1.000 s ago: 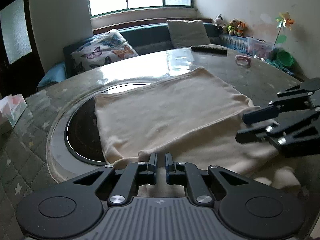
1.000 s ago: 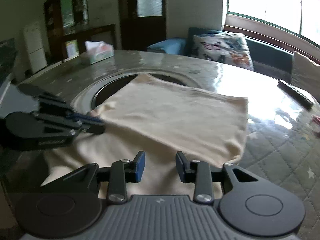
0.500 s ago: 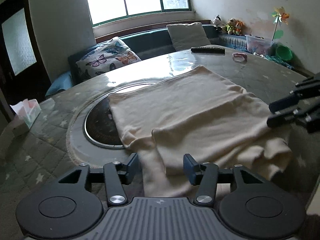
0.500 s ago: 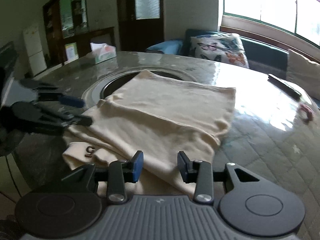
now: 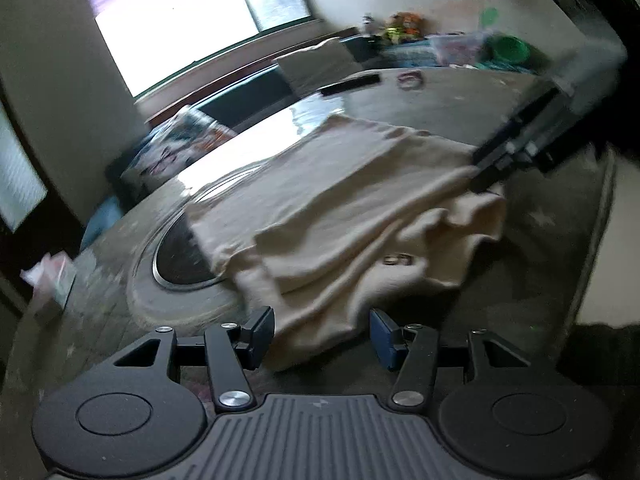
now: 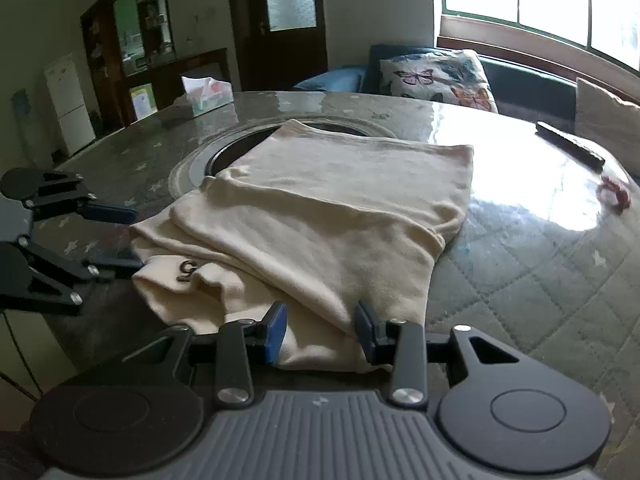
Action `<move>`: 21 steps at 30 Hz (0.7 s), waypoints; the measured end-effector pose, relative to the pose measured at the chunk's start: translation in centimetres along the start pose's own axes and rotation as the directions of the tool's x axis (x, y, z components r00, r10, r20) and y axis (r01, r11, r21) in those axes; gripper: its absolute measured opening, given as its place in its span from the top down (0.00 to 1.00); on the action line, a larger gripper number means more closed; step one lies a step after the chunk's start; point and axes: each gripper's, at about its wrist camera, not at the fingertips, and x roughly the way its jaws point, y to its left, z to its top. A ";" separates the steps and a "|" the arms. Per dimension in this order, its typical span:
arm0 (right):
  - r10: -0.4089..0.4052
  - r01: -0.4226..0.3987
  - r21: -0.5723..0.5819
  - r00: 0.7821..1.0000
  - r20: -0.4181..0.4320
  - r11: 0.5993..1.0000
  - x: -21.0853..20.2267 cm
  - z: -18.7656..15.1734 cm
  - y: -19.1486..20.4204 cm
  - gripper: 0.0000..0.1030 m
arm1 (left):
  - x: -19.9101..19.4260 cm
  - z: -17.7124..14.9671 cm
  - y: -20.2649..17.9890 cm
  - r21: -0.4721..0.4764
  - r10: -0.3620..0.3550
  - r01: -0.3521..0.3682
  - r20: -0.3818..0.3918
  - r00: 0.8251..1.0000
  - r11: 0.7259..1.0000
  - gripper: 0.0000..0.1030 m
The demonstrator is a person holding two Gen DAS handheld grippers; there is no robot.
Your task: Fold clothes
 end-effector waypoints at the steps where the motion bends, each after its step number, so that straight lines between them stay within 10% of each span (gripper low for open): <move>1: 0.001 -0.001 -0.009 1.000 0.004 1.000 -0.4 0.1 0.1 0.62 | 0.0 0.0 -0.4 0.021 -0.006 0.006 0.010 1.000 1.000 0.46; 9: -0.034 0.033 -0.126 0.999 -0.005 0.991 -2.3 -0.4 1.0 0.49 | 0.7 0.6 -2.0 0.096 -0.055 0.047 0.077 0.996 0.994 0.60; 14: -0.051 0.046 -0.219 0.998 -0.019 0.975 -2.7 -1.1 1.7 0.42 | 1.1 1.4 -0.6 0.009 -0.096 0.096 0.102 0.990 0.995 0.88; 21: -0.040 0.038 -0.321 0.999 0.003 0.946 -2.0 -1.1 2.8 0.33 | 1.7 4.0 2.6 -0.130 -0.103 0.121 0.135 0.985 0.984 0.91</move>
